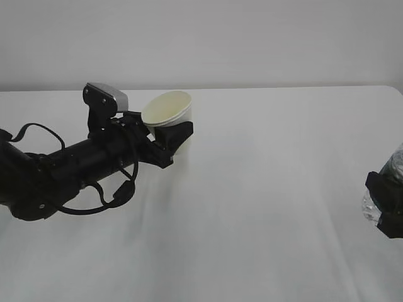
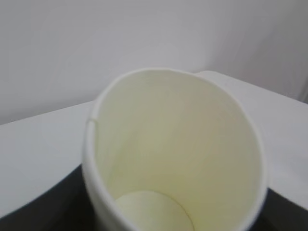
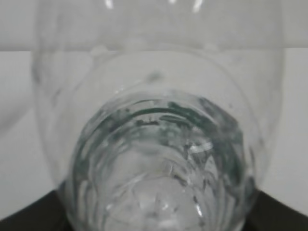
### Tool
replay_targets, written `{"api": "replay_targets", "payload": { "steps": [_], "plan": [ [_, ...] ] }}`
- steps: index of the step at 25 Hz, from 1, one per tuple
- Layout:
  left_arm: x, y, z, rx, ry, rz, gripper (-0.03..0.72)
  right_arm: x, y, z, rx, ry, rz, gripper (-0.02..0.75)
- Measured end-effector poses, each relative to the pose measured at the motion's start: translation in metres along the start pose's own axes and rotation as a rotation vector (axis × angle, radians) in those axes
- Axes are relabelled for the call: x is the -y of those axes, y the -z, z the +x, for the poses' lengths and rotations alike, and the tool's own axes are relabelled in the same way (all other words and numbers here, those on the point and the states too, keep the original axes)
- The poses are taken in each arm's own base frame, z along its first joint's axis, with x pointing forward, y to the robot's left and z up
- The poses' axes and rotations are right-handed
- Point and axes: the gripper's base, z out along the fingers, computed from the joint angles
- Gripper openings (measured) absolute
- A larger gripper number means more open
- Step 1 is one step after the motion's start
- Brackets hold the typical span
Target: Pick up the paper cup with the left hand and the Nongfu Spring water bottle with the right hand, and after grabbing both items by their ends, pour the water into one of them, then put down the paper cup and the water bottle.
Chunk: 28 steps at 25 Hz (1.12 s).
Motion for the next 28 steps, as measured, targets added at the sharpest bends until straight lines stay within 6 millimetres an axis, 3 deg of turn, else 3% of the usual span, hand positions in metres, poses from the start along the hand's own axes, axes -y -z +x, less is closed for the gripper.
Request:
{"api": "replay_targets", "payload": {
  "steps": [7,15,28],
  "plan": [
    [0.022,0.004,-0.014,-0.035,0.021,0.209,0.484,0.0,0.0,0.0,0.0,0.0,0.0,0.427],
    [0.052,0.009,-0.003,-0.156,0.022,0.451,0.484,-0.001,0.0,0.0,-0.001,0.005,-0.011,0.427],
    [0.111,0.006,0.008,-0.219,-0.013,0.613,0.484,-0.003,0.0,0.0,-0.003,0.017,-0.035,0.427]
  ]
}}
